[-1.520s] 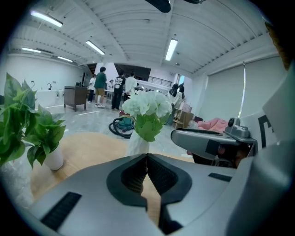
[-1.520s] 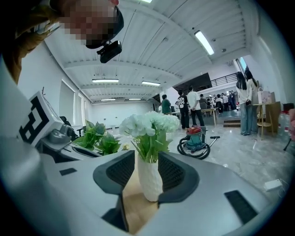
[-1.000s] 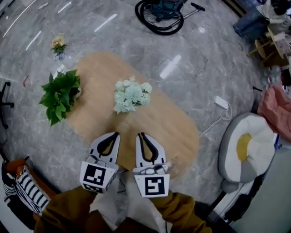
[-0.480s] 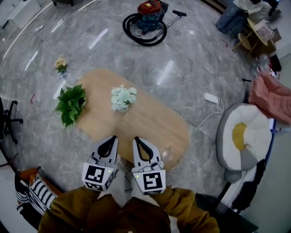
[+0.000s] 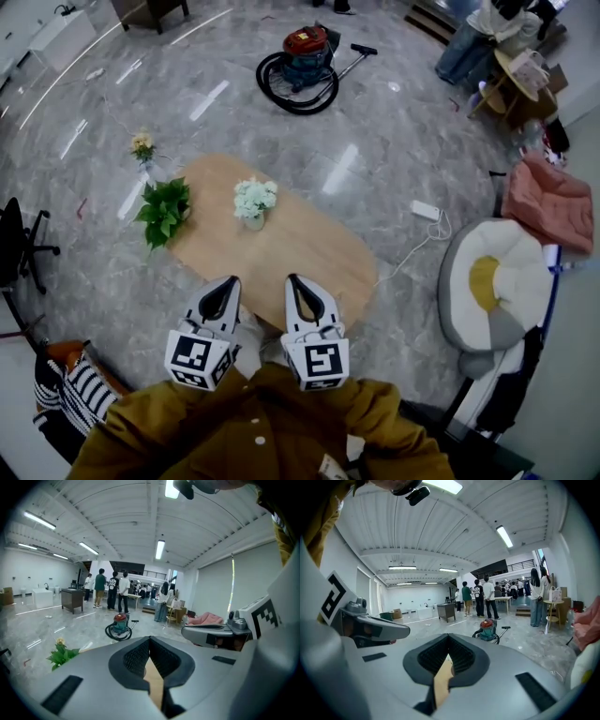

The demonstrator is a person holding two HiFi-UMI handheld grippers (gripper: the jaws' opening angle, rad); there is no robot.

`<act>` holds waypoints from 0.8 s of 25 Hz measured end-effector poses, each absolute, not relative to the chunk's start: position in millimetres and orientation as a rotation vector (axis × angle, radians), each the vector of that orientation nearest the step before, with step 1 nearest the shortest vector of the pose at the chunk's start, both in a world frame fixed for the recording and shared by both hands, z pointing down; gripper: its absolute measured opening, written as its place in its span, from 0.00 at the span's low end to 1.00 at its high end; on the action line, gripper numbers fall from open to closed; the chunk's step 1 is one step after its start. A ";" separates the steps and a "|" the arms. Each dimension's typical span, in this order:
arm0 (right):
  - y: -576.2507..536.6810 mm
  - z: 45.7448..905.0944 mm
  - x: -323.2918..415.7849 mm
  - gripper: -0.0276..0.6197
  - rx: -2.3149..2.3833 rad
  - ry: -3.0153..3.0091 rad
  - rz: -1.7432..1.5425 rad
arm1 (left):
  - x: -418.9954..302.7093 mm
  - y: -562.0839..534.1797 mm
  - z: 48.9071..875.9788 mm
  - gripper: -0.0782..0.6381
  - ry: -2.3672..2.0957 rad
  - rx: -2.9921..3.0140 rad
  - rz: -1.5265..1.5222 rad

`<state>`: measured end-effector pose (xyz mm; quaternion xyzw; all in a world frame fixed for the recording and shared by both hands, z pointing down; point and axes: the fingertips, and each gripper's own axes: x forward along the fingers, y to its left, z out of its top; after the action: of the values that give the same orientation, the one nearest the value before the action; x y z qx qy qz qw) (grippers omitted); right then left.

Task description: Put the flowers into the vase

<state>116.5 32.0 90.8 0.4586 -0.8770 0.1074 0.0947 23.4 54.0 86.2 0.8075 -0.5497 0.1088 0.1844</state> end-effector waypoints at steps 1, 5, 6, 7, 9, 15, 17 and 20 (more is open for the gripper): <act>35.4 84.1 118.6 0.05 1.358 -2.613 0.295 | 23.5 58.5 79.2 0.12 -1.561 2.272 0.291; 49.9 52.4 125.7 0.05 1.390 -2.661 0.248 | 30.2 74.3 53.2 0.12 -1.575 2.294 0.244; 55.0 44.9 127.1 0.05 1.401 -2.677 0.252 | 34.3 78.3 48.2 0.12 -1.567 2.301 0.239; 61.1 38.4 128.4 0.05 1.409 -2.693 0.256 | 39.3 82.6 44.1 0.12 -1.556 2.313 0.240; 73.7 28.8 132.3 0.05 1.422 -2.711 0.253 | 51.5 91.0 37.3 0.12 -1.534 2.352 0.248; 109.2 34.7 145.5 0.05 1.489 -2.691 0.280 | 77.6 118.7 41.1 0.12 -1.488 2.395 0.258; 124.0 47.1 146.7 0.05 1.491 -2.659 0.319 | 82.5 127.1 48.8 0.12 -1.469 2.389 0.276; 140.6 56.9 149.2 0.05 1.488 -2.630 0.353 | 88.1 130.7 50.3 0.12 -1.462 2.404 0.294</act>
<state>149.2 140.6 56.9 0.4884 -0.8635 0.1158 0.0498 88.1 130.7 50.3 0.8394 -0.5105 0.1026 0.1557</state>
